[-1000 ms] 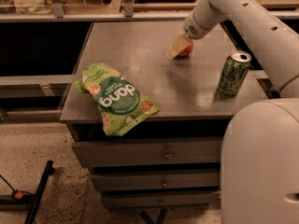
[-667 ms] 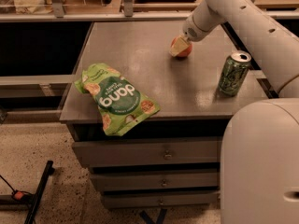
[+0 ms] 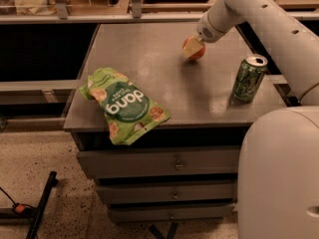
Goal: Move apple near green rice chip bag
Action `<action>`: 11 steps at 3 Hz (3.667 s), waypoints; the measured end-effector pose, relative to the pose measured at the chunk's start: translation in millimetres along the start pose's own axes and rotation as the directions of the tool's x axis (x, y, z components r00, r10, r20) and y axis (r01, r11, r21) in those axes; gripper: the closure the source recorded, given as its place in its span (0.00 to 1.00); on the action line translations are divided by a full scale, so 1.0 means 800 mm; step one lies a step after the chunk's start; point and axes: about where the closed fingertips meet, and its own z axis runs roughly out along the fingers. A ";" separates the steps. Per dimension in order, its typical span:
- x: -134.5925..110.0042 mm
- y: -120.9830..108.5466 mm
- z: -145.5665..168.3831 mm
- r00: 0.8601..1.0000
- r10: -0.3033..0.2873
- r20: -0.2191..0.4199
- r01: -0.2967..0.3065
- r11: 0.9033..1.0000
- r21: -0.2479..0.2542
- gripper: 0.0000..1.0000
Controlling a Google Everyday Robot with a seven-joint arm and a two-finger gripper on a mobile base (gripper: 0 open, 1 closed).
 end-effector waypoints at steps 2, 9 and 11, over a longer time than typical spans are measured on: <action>-0.024 0.056 -0.061 0.979 -0.159 0.124 0.179 0.969 -0.170 1.00; 0.025 0.225 -0.091 0.826 -0.441 0.351 0.552 0.757 -0.348 0.12; 0.029 0.230 -0.089 0.826 -0.447 0.343 0.554 0.758 -0.344 0.00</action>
Offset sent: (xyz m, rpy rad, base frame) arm -0.1046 0.0333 0.0495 0.0677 0.0760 0.5373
